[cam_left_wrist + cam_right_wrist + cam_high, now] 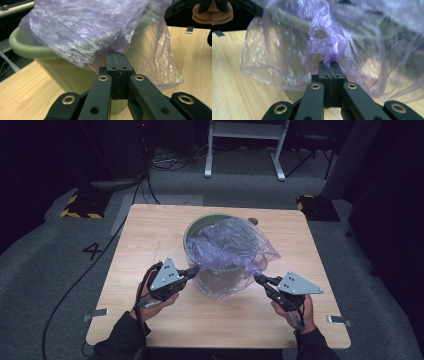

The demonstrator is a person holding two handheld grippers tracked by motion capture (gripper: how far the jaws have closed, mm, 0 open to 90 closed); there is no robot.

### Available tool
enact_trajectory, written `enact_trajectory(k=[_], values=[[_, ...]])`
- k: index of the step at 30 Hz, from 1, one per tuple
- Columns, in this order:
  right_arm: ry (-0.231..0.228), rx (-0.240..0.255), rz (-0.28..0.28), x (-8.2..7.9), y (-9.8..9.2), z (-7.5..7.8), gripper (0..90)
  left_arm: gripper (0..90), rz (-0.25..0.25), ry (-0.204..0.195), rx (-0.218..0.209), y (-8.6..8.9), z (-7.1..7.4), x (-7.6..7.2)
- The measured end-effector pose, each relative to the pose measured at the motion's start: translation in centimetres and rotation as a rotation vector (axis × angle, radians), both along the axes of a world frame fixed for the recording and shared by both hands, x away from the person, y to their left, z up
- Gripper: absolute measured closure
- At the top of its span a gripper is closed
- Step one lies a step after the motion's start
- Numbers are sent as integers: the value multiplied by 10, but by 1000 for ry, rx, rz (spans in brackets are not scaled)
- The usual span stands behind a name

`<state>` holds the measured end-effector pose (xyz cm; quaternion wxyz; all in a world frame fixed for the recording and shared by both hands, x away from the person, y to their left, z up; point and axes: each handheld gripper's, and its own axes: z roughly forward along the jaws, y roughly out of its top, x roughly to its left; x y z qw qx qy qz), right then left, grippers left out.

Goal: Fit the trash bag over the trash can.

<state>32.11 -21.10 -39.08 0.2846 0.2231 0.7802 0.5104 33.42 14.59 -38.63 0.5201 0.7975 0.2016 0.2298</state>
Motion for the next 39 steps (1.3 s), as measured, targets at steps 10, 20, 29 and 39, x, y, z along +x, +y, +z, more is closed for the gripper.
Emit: enact_trajectory(k=[10,20,29,39], values=[[40,-7,-55,20,1,-27,894,900,24,12,12,6,-9,7],[44,34,-56,17,-22,-27,350,899,34,2,5,8,-8,6],[-2,110,-60,-4,-64,-6,263,899,48,-10,0,13,-3,6],[-11,-138,-100,-18,-40,-18,246,899,52,-5,4,14,-4,7]])
